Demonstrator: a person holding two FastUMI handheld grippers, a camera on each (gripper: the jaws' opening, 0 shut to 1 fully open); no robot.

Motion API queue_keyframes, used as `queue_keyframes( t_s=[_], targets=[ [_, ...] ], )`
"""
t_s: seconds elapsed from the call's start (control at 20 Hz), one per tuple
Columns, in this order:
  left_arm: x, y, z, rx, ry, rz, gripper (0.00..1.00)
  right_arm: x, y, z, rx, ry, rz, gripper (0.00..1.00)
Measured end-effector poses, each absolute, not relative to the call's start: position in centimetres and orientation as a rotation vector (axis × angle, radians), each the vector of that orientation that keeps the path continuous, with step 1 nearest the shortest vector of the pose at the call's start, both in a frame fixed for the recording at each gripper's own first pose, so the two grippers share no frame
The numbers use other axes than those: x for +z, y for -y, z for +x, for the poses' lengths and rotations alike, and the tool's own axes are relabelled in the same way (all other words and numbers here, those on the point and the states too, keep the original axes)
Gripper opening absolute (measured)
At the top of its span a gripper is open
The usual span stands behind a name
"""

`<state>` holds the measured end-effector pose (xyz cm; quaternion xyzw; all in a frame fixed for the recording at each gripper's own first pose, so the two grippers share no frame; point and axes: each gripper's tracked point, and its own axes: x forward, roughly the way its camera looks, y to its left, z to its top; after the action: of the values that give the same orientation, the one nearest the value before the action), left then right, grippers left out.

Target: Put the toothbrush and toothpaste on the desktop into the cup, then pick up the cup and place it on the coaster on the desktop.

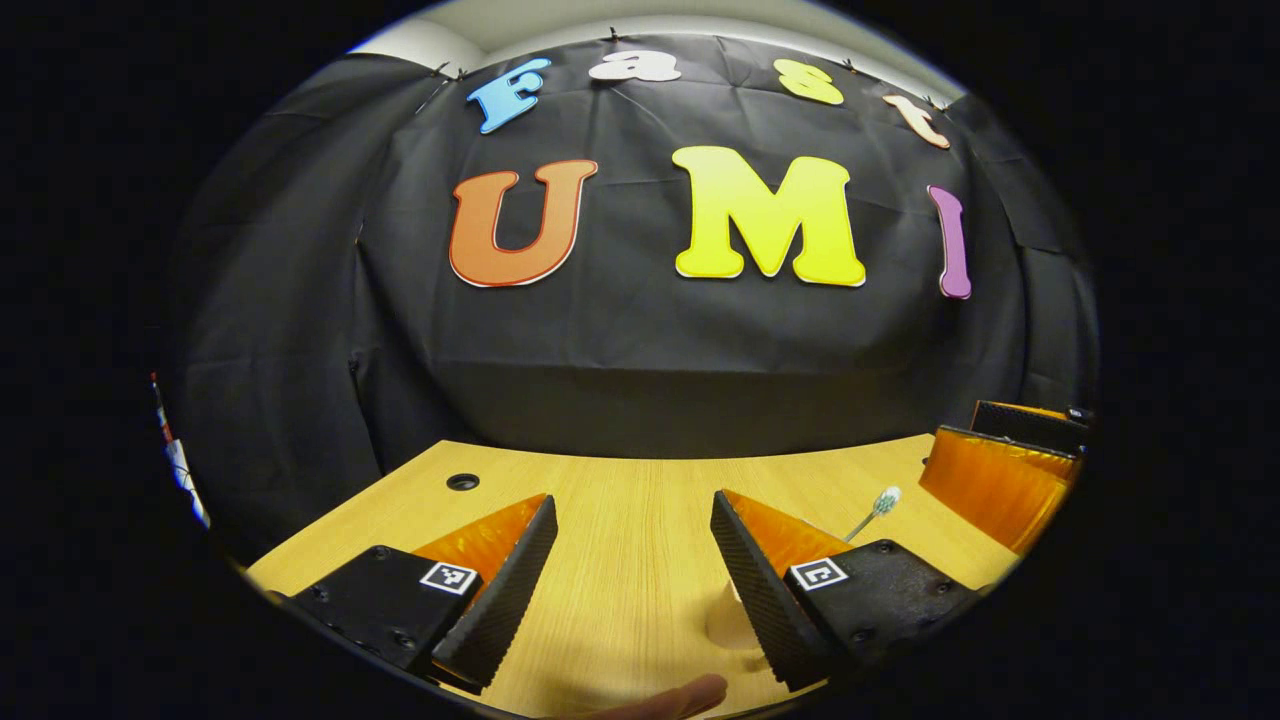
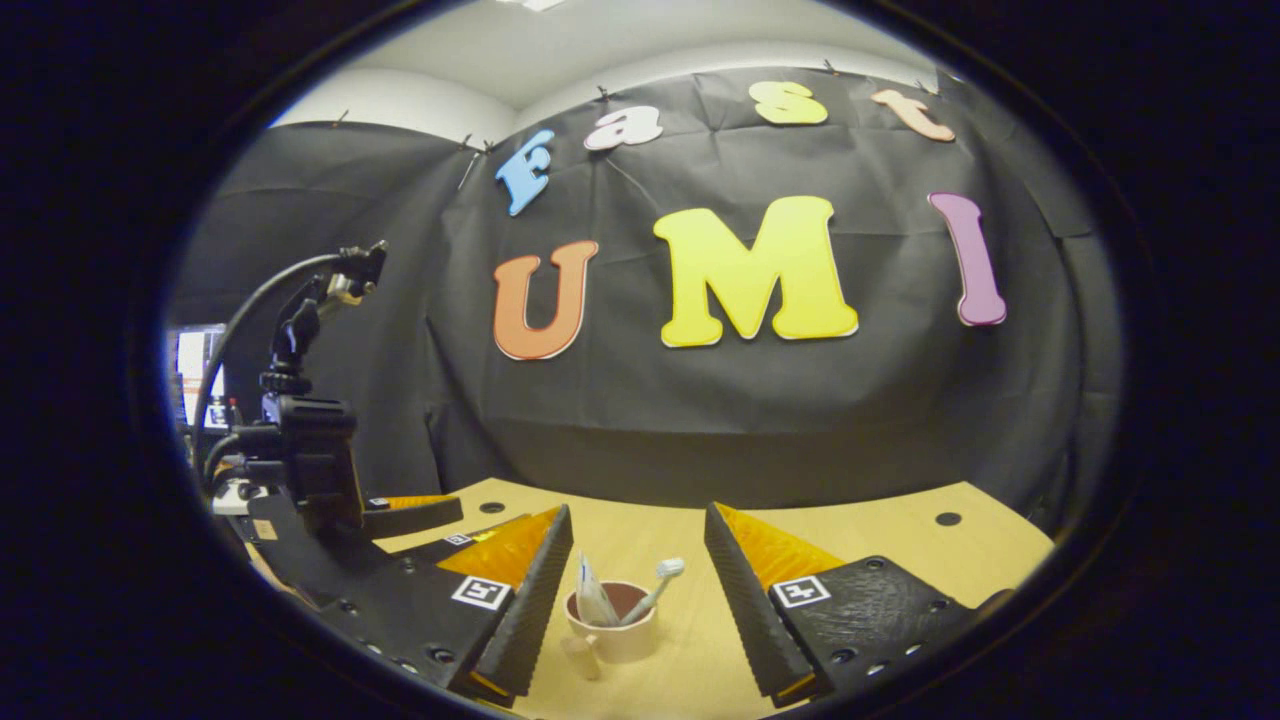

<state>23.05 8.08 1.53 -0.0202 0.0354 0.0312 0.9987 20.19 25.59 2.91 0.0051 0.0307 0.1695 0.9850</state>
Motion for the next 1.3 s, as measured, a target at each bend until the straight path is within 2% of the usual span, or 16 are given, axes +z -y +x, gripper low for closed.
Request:
queue_keyframes(
  t_s=[0.1, 0.15, 0.3, 0.5, 1.0, 1.3],
  targets=[
    [1.7, -7.4, 22.2, 0.064, -0.076, -0.079, 0.98, 3.9, -24.0, 19.0, 0.32, -0.039, -0.006, 0.83],
    [1.9, -6.9, 21.8, 0.059, -0.079, -0.095, 0.98, 4.1, -23.3, 18.4, 0.31, -0.038, -0.001, 0.82],
    [2.1, -6.1, 20.6, 0.05, -0.108, -0.087, 0.98, 4.8, -20.6, 16.7, 0.273, -0.04, 0.058, 0.94],
    [2.7, -5.4, 19.0, 0.04, -0.126, -0.08, 0.97, 5.5, -16.6, 14.3, 0.223, -0.021, 0.081, 0.94],
    [2.0, -4.0, 16.3, 0.052, -0.31, -0.104, 0.98, 8.4, -9.4, 6.4, 0.111, 0.048, 0.046, 0.93],
    [0.4, -0.9, 16.1, -0.03, -0.559, -0.176, 0.97, 10.5, -6.0, 1.6, 0.086, 0.123, 0.038, 0.93]
  ],
)
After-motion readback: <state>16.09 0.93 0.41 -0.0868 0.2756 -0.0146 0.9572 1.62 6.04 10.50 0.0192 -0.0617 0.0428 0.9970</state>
